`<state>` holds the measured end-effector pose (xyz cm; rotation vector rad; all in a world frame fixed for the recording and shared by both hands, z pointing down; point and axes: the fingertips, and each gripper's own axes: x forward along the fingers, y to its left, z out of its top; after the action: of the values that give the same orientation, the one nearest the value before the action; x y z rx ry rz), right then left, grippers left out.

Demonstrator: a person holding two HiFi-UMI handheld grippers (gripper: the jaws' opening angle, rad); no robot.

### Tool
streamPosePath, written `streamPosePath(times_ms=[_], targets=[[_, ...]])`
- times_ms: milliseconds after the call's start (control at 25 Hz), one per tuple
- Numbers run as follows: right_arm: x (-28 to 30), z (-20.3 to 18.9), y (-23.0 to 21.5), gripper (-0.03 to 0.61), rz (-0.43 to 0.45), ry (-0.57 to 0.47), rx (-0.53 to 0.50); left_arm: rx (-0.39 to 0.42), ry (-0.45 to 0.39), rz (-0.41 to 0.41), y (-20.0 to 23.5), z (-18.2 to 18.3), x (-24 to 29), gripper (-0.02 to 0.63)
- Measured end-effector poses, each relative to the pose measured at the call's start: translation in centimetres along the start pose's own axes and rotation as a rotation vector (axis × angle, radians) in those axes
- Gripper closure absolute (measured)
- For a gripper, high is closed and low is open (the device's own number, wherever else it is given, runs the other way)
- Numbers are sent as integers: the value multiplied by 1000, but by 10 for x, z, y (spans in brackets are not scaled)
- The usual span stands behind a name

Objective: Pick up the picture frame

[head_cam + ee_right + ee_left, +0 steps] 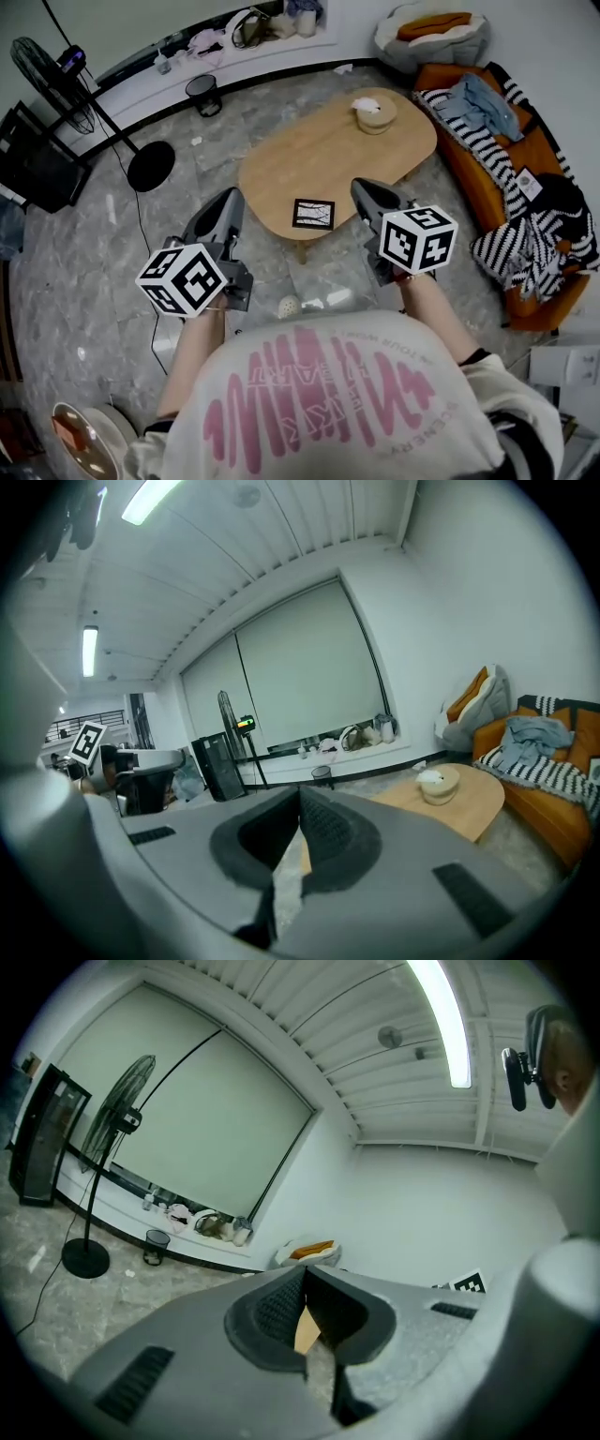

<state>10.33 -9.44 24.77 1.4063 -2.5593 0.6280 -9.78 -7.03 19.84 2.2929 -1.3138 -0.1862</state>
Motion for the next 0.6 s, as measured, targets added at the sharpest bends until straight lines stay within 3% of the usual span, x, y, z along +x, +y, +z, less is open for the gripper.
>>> streamPosePath(times_ms=[160, 320, 600], targets=[[31, 16, 0, 574, -20, -21, 0, 26, -5, -43, 23, 23, 18, 609], [63, 9, -2, 574, -27, -5, 11, 10, -35, -40, 55, 31, 32, 609], [114, -40, -18, 574, -49, 91, 79, -42, 100, -26, 103, -20, 59, 609]])
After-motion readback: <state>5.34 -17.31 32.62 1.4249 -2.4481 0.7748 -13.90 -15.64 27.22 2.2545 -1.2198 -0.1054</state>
